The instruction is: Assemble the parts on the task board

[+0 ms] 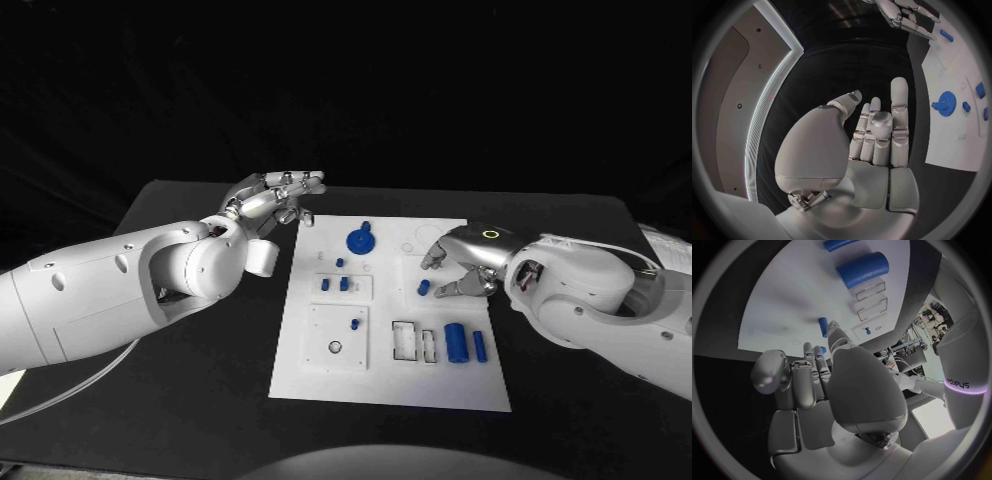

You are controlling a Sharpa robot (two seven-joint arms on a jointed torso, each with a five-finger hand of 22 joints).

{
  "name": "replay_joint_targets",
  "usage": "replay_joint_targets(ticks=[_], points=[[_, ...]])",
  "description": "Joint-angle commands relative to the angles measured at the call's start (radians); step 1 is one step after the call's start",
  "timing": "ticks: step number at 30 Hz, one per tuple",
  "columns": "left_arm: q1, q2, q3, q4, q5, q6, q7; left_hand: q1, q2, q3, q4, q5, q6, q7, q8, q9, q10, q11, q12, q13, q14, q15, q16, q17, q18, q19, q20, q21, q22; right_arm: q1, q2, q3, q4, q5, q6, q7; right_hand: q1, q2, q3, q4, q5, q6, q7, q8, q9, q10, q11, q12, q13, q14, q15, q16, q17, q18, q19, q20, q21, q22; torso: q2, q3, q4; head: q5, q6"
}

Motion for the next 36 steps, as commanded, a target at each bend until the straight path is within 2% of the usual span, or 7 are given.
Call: replay_joint_targets(ticks=[1,4,8,13,25,36], points=[[0.0,0.002,0.001,0.001,-0.006,0.02,0.004,0.004,0.007,-0.003,-0.001,0.001,-0.006,-0.001,-0.005,0.0,-0.007,0.003,0.004,0.001,-0.006,0.003,-0.003,0.0,0.018,0.003,0.005,-0.007,-0.001,-0.005,0.011,-0.001,-0.008,-0.02,0.032,0.017,0.012,0.015,0.021,-0.007,-0.014,0.009,0.005,-0.002,0.0,0.022,-0.007,0.007,0.0,0.052,-0.015,0.006,0.001,-0.01,0.003,-0.014,-0.002,0.001,0.0,-0.0006,0.002,0.001,-0.002],[0.0,0.002,0.0,0.001,-0.006,0.019,0.005,0.004,0.008,-0.003,-0.001,0.001,-0.005,-0.001,-0.005,0.0,-0.008,0.003,0.005,0.001,-0.005,0.003,-0.001,0.002,0.018,0.004,0.005,-0.007,-0.002,-0.01,0.023,-0.002,-0.016,-0.018,0.035,0.028,0.021,0.036,0.055,-0.013,-0.027,0.018,0.01,-0.001,0.0,0.056,-0.017,0.006,-0.002,0.053,-0.03,0.007,0.0,-0.011,0.007,-0.028,-0.002,0.003,0.0,-0.001,0.0018,0.002,-0.004],[0.0,0.002,0.0,0.002,-0.006,0.016,0.006,0.004,0.008,-0.003,-0.001,0.001,-0.005,-0.001,-0.005,0.0,-0.008,0.003,0.005,0.001,-0.005,0.003,-0.001,0.002,0.018,0.004,0.005,-0.007,-0.002,-0.018,0.032,-0.002,-0.022,-0.015,0.038,0.037,0.022,0.045,0.087,-0.013,-0.026,0.037,0.013,0.002,0.001,0.081,-0.018,0.001,-0.003,0.053,-0.027,0.007,-0.002,-0.013,0.009,-0.029,-0.003,0.003,0.001,-0.0004,0.003,0.006,-0.007],[0.0,0.002,0.001,0.002,-0.006,0.015,0.007,0.005,0.009,-0.003,-0.001,0.001,-0.005,-0.001,-0.005,0.0,-0.008,0.003,0.006,0.001,-0.005,0.003,-0.001,0.002,0.018,0.004,0.005,-0.007,-0.002,-0.024,0.042,-0.002,-0.03,-0.011,0.041,0.045,0.02,0.042,0.122,-0.013,-0.021,0.054,0.018,0.002,0.001,0.108,-0.015,-0.009,-0.003,0.053,-0.018,0.007,-0.005,-0.014,0.012,-0.023,-0.003,0.004,0.001,-0.0009,0.0012,0.007,-0.01],[0.0,0.002,0.001,0.002,-0.006,0.015,0.006,0.006,0.01,-0.003,-0.002,0.001,-0.005,-0.001,-0.004,0.0,-0.01,0.003,0.006,0.001,-0.005,0.003,-0.001,0.002,0.018,0.004,0.005,-0.008,-0.002,-0.028,0.05,-0.002,-0.038,-0.012,0.054,0.047,0.007,0.026,0.192,-0.015,-0.02,0.093,0.019,0.004,0.003,0.159,-0.016,-0.03,-0.002,0.052,-0.018,0.01,-0.008,-0.013,0.014,-0.02,-0.004,0.003,0.0,-0.0004,0.0014,0.006,-0.014],[0.0,0.002,0.001,0.001,-0.006,0.016,0.004,0.006,0.01,-0.003,-0.002,0.001,-0.005,-0.001,-0.004,0.0,-0.01,0.003,0.006,0.001,-0.005,0.003,-0.001,0.002,0.018,0.004,0.005,-0.008,-0.002,-0.028,0.062,-0.002,-0.049,-0.033,0.01,0.041,0.007,0.043,0.293,-0.037,-0.033,0.156,0.015,0.017,0.012,0.239,-0.026,-0.039,0.002,0.054,-0.026,0.02,0.001,-0.015,0.02,-0.026,0.003,0.015,0.0,-0.0003,0.003,0.003,-0.014]])
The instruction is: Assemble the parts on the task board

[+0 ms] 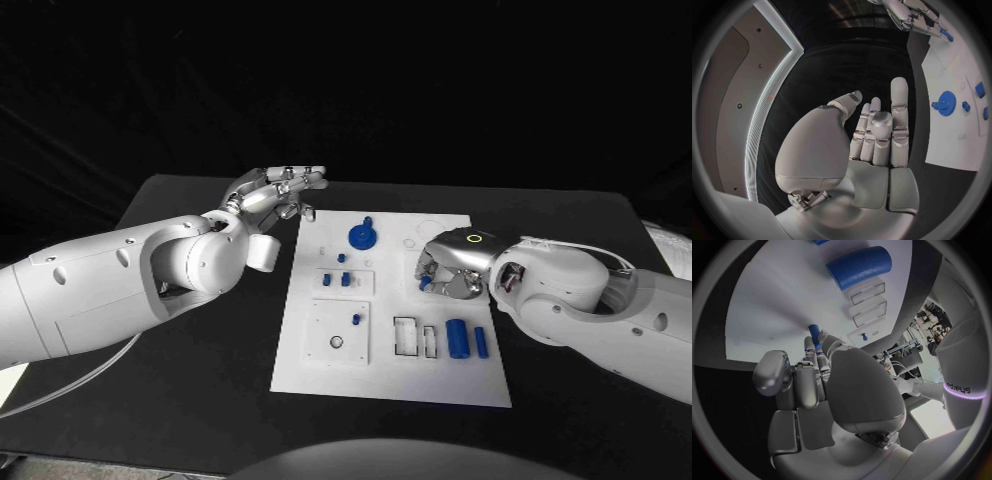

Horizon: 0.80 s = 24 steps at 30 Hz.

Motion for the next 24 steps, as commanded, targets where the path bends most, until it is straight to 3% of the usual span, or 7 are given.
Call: replay_joint_targets(ticks=[1,11,17,24], points=[[0.0,0.002,0.001,0.001,-0.005,0.016,0.004,0.001,0.005,-0.003,-0.002,0.001,-0.005,-0.001,-0.004,0.0,-0.006,0.0,0.006,0.001,-0.005,0.003,-0.001,0.001,0.018,0.004,0.005,-0.004,-0.001,-0.003,0.003,-0.002,0.0,-0.022,-0.017,0.006,-0.001,0.022,0.025,-0.007,-0.003,0.021,-0.003,0.01,0.005,0.035,-0.016,-0.001,0.004,0.056,-0.003,0.009,0.005,-0.015,0.009,-0.002,0.005,0.005,0.0,0.0002,0.0002,-0.001,-0.002],[0.0,0.002,0.001,0.0,-0.005,0.017,0.004,0.002,0.006,-0.003,-0.003,0.001,-0.004,-0.001,-0.004,0.001,-0.008,0.0,0.007,0.001,-0.005,0.003,-0.001,0.0,0.018,0.005,0.005,-0.004,-0.002,-0.003,-0.002,-0.002,0.014,-0.025,-0.043,-0.001,-0.016,0.017,0.069,-0.028,-0.004,0.03,0.001,0.004,0.008,0.053,-0.017,-0.02,0.004,0.056,-0.006,0.015,0.01,-0.016,0.012,-0.008,0.009,0.01,0.0,0.0001,-0.0005,-0.001,-0.001],[0.0,0.002,0.001,-0.002,-0.005,0.017,0.004,0.002,0.006,-0.003,-0.003,0.001,-0.004,-0.001,-0.004,0.001,-0.008,0.0,0.007,0.001,-0.005,0.003,-0.001,0.0,0.018,0.005,0.005,-0.004,-0.002,-0.001,-0.02,0.001,0.05,-0.016,-0.056,-0.004,-0.021,0.013,0.079,-0.033,-0.004,0.031,0.002,0.002,0.009,0.055,-0.016,-0.025,0.004,0.056,-0.005,0.015,0.01,-0.016,0.012,-0.008,0.009,0.01,-0.001,0.0002,0.0,-0.001,0.0],[0.0,0.003,0.001,-0.004,-0.005,0.016,0.004,0.003,0.007,-0.003,-0.003,0.001,-0.004,-0.001,-0.003,0.001,-0.009,0.0,0.008,0.001,-0.005,0.003,-0.001,-0.002,0.018,0.005,0.005,-0.004,-0.002,0.024,-0.054,0.007,0.098,-0.003,-0.062,-0.014,-0.025,0.01,0.084,-0.036,-0.004,0.032,0.002,0.001,0.009,0.056,-0.016,-0.028,0.004,0.055,-0.005,0.014,0.008,-0.016,0.012,-0.007,0.009,0.01,-0.001,-0.0007,-0.0013,-0.004,0.002]])
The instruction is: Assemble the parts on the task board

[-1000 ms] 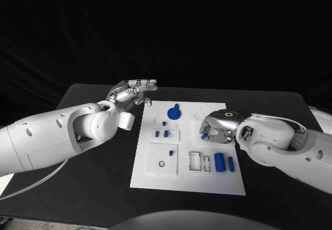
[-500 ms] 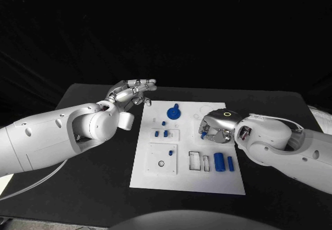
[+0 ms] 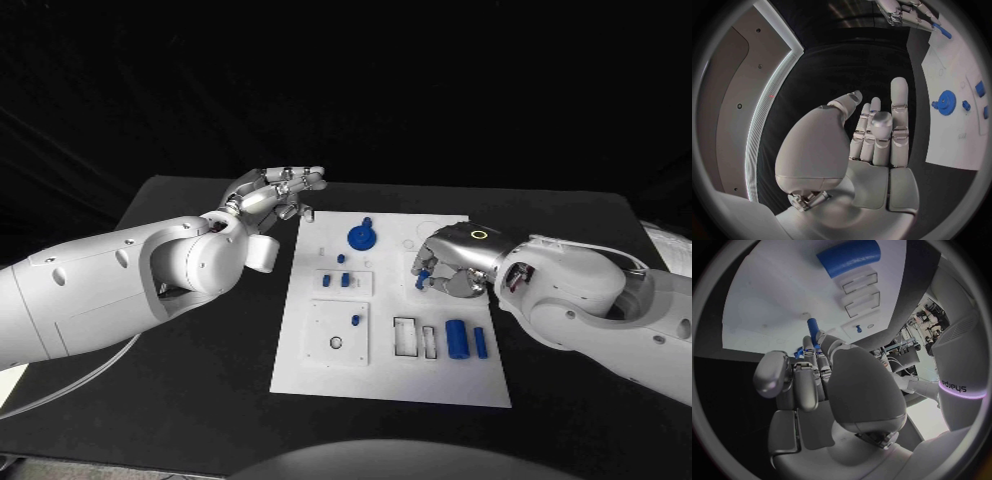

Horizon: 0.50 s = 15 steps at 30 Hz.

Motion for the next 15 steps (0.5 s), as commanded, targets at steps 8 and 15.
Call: replay_joint_targets(ticks=[8,15], points=[[0.0,0.004,0.001,-0.001,-0.005,0.016,0.005,0.003,0.007,-0.003,-0.003,0.001,-0.004,-0.001,-0.003,0.001,-0.009,0.0,0.003,0.001,-0.005,0.003,-0.001,-0.001,0.018,0.005,0.005,-0.004,-0.001,0.026,-0.017,0.011,0.088,0.035,-0.019,-0.012,-0.01,-0.005,0.011,-0.004,0.002,0.008,0.004,-0.002,0.002,0.041,-0.031,-0.007,-0.001,0.055,-0.005,0.004,-0.001,-0.016,0.006,-0.001,0.004,0.002,0.002,0.0004,-0.0014,0.006,0.001],[0.0,0.016,0.001,-0.004,-0.007,0.012,-0.002,0.003,0.008,-0.003,-0.004,0.001,-0.004,0.0,-0.003,0.001,-0.011,0.001,0.004,0.001,-0.007,0.004,-0.002,-0.004,0.018,0.005,0.006,-0.005,-0.002,0.003,0.041,0.012,0.129,0.056,-0.017,0.005,-0.012,-0.006,0.016,-0.007,0.002,0.008,0.005,-0.004,0.002,0.041,-0.03,-0.009,-0.001,0.055,-0.005,0.004,-0.002,-0.016,0.005,-0.001,0.002,-0.001,-0.001,-0.0012,0.0046,0.017,-0.007]])
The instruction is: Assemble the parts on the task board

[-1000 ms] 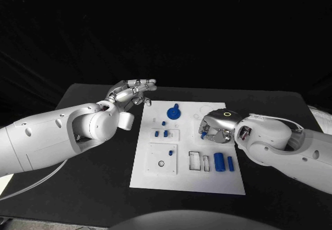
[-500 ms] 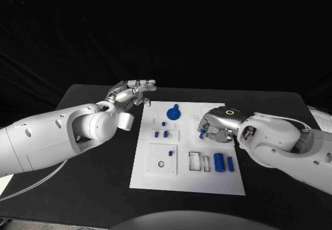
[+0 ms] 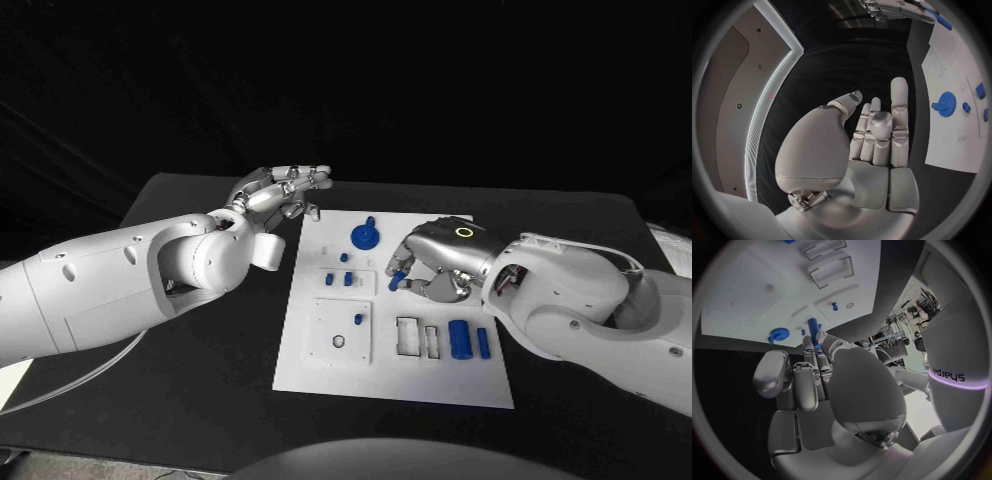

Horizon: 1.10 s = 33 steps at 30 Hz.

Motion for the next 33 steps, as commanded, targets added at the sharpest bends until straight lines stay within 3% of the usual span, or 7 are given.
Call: replay_joint_targets(ticks=[1,4,13,16,21,33], points=[[0.0,0.007,0.001,0.0,-0.007,0.013,-0.001,0.003,0.008,-0.003,-0.004,0.001,-0.004,0.0,-0.003,0.001,-0.007,-0.003,0.004,0.001,-0.006,0.004,-0.002,-0.002,0.018,0.001,0.002,-0.005,-0.001,-0.018,0.027,-0.001,0.012,0.024,-0.002,0.015,-0.006,0.0,0.008,0.0,0.003,0.004,0.002,0.001,0.001,0.03,-0.026,-0.008,0.0,0.055,-0.004,0.004,-0.002,-0.015,0.005,-0.001,0.002,-0.003,-0.002,-0.001,0.0024,0.01,-0.005],[0.0,0.01,0.001,-0.001,-0.008,0.014,0.0,0.003,0.008,-0.003,-0.004,0.001,-0.004,0.0,-0.003,0.001,-0.007,-0.003,0.004,0.001,-0.006,0.004,-0.002,-0.002,0.018,0.001,0.002,-0.005,-0.001,-0.044,0.068,-0.001,0.008,0.03,0.0,0.027,-0.007,0.0,0.011,-0.002,0.003,0.003,0.002,0.0,0.001,0.03,-0.026,-0.009,0.0,0.054,-0.004,0.003,-0.004,-0.015,0.004,-0.001,0.0,-0.006,-0.001,-0.0014,0.0004,0.028,-0.011],[0.0,0.018,0.001,-0.002,-0.009,0.019,0.0,0.003,0.008,-0.003,-0.004,0.001,-0.004,0.0,-0.003,0.001,-0.007,-0.003,0.005,0.001,-0.007,0.004,-0.003,-0.003,0.018,0.001,0.002,-0.005,-0.001,-0.117,0.177,-0.007,-0.043,0.032,0.012,0.064,-0.009,0.0,0.02,-0.008,0.005,0.002,0.005,-0.002,0.0,0.028,-0.024,-0.012,0.0,0.054,-0.003,0.002,-0.007,-0.014,0.003,0.0,-0.002,-0.009,0.0,-0.0005,0.0028,0.046,-0.022],[0.0,0.019,0.001,-0.001,-0.009,0.02,0.0,0.003,0.008,-0.003,-0.004,0.001,-0.004,0.0,-0.003,0.001,-0.007,-0.003,0.005,0.001,-0.007,0.004,-0.003,-0.003,0.018,0.001,0.002,-0.005,-0.001,-0.138,0.202,-0.009,-0.067,0.03,0.015,0.073,-0.01,0.0,0.022,-0.01,0.006,0.001,0.005,-0.003,0.0,0.028,-0.024,-0.013,0.0,0.053,-0.003,0.001,-0.008,-0.014,0.003,0.0,-0.002,-0.009,0.0,-0.0018,0.0013,0.049,-0.022],[0.0,0.018,0.001,-0.001,-0.009,0.021,0.001,0.003,0.008,-0.003,-0.004,0.001,-0.004,0.0,-0.003,0.001,-0.007,-0.003,0.005,0.001,-0.007,0.004,-0.003,-0.003,0.018,0.001,0.002,-0.005,-0.001,-0.153,0.226,-0.013,-0.1,0.027,0.02,0.082,-0.011,0.0,0.024,-0.012,0.006,0.0,0.006,-0.003,0.0,0.027,-0.023,-0.013,0.0,0.053,-0.002,0.001,-0.007,-0.014,0.002,0.0,-0.003,-0.009,0.002,0.0005,0.0009,0.055,-0.027],[0.0,0.018,0.001,-0.002,-0.009,0.024,0.0,0.005,0.01,-0.002,-0.005,0.002,-0.004,0.0,-0.002,0.001,-0.009,-0.003,0.007,0.001,-0.007,0.004,-0.002,-0.002,0.018,0.001,0.002,-0.006,-0.002,-0.159,0.244,-0.018,-0.136,0.005,0.04,0.041,-0.016,-0.001,0.028,-0.014,0.006,-0.001,0.007,-0.004,0.0,0.026,-0.022,-0.013,0.0,0.053,-0.001,0.001,-0.009,-0.014,0.002,0.001,-0.003,-0.01,0.0,0.0002,0.001,0.053,-0.031]])
